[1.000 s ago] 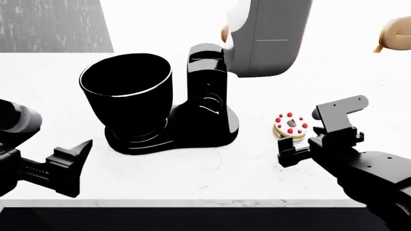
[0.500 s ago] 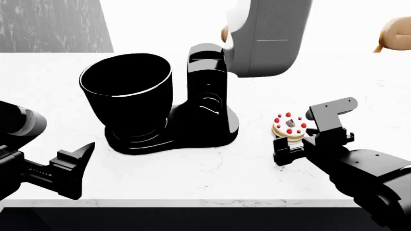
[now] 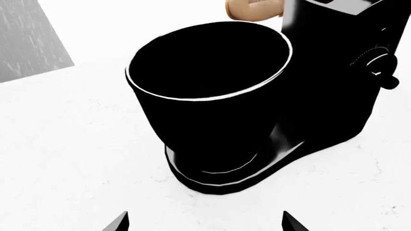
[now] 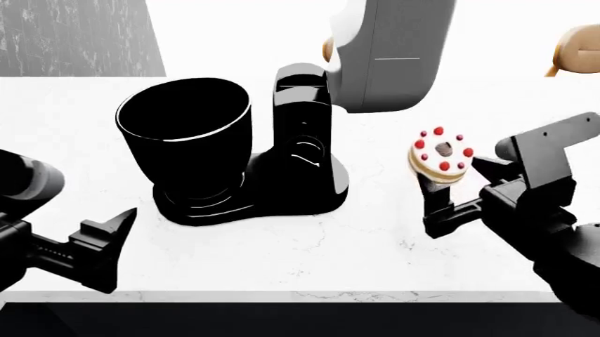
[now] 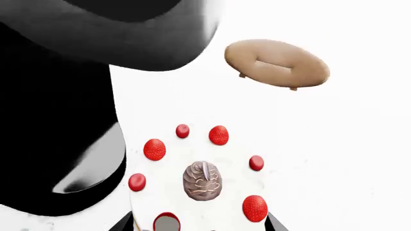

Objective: Place the cake in the stand mixer bowl.

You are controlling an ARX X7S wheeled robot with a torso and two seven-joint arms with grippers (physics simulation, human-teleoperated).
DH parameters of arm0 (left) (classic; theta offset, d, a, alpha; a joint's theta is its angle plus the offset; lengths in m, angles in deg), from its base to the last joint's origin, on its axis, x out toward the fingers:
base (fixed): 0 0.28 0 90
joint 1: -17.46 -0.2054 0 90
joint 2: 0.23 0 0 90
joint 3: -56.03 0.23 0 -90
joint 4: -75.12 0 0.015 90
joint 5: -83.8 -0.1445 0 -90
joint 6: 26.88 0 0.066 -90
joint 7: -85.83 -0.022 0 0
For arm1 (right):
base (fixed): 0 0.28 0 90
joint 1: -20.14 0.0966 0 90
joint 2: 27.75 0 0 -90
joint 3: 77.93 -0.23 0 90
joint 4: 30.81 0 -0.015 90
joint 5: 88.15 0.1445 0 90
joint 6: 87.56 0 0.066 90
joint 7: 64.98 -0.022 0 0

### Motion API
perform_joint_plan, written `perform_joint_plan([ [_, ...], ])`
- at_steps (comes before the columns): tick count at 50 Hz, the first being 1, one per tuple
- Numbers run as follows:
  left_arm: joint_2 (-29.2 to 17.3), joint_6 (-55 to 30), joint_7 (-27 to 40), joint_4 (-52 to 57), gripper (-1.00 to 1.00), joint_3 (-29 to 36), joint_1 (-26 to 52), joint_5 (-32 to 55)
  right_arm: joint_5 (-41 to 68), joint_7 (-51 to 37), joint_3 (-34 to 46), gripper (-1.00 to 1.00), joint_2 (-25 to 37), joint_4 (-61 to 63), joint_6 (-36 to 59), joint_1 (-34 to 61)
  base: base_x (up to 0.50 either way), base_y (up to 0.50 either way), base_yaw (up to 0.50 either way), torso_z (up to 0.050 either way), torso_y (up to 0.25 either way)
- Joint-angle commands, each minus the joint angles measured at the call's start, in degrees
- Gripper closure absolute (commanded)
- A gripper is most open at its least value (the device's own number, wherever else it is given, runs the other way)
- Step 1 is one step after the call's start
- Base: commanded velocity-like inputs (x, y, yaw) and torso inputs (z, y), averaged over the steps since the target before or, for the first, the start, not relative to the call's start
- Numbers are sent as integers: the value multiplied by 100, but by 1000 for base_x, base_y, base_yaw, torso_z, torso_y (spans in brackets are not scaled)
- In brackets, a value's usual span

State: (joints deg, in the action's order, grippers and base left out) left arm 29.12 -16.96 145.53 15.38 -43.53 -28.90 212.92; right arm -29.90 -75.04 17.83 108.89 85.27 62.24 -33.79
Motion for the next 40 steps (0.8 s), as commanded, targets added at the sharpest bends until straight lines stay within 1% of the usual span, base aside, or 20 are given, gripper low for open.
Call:
perform_joint_plan([
  [1,-139,126,-24,76,-100,-42,-1,81,965,187,-1129,100,784,1678,-4,-745,0,0,0,0,0],
  [3,-180,180,-21,77,-100,-31,39,121,1071,301,-1305,100,863,1808,-90,-884,0,0,0,0,0],
  [5,-246,269,0,131,-100,26,112,227,1227,593,-1614,100,986,2037,-264,-1124,0,0,0,0,0],
  [14,-410,424,13,189,-100,-93,90,395,1719,999,-2347,100,1038,2438,-657,-1547,0,0,0,0,0],
  [17,-483,661,57,228,-100,-211,18,646,2193,928,-2567,100,1093,2521,-768,-1502,0,0,0,0,0],
  [19,-540,980,136,219,-100,-474,-195,1003,2254,973,-2544,100,1061,2491,-835,-1394,0,0,0,0,0],
  [20,-682,1250,291,203,-100,-437,-400,1308,2230,967,-2509,100,1046,2486,-850,-1338,0,0,0,0,0],
  [21,-601,1291,213,234,-100,-489,-351,1366,2205,978,-2450,100,1011,2496,-872,-1271,0,0,0,0,0],
  [22,-566,1575,168,227,-100,-385,-353,1687,2187,953,-2325,100,962,2488,-882,-1136,0,0,0,0,0],
  [23,-562,1703,175,224,-100,-331,-305,1759,2182,934,-2252,100,941,2474,-879,-1066,0,0,0,0,0],
  [24,-451,2085,164,204,-100,-321,-260,2004,2168,901,-2117,100,902,2467,-870,-918,0,0,0,0,0],
  [25,-446,2212,121,136,-100,-151,-41,2072,2186,884,-2040,100,867,2455,-887,-784,0,0,0,0,0],
  [30,-420,2365,-44,-22,-100,384,645,2287,2234,866,-1942,100,797,2338,-947,-543,0,0,0,0,0],
  [31,-362,2353,-93,-45,-100,581,828,2356,2235,863,-1879,100,766,2284,-950,-459,0,0,0,0,0],
  [35,-283,2698,-101,86,-100,933,1248,2850,2274,754,-1751,100,715,2228,-934,-296,0,0,0,0,0],
  [40,-227,2855,2,101,-100,1254,1650,2969,2404,752,-1835,100,723,2323,-1003,-310,0,0,0,0,0],
])
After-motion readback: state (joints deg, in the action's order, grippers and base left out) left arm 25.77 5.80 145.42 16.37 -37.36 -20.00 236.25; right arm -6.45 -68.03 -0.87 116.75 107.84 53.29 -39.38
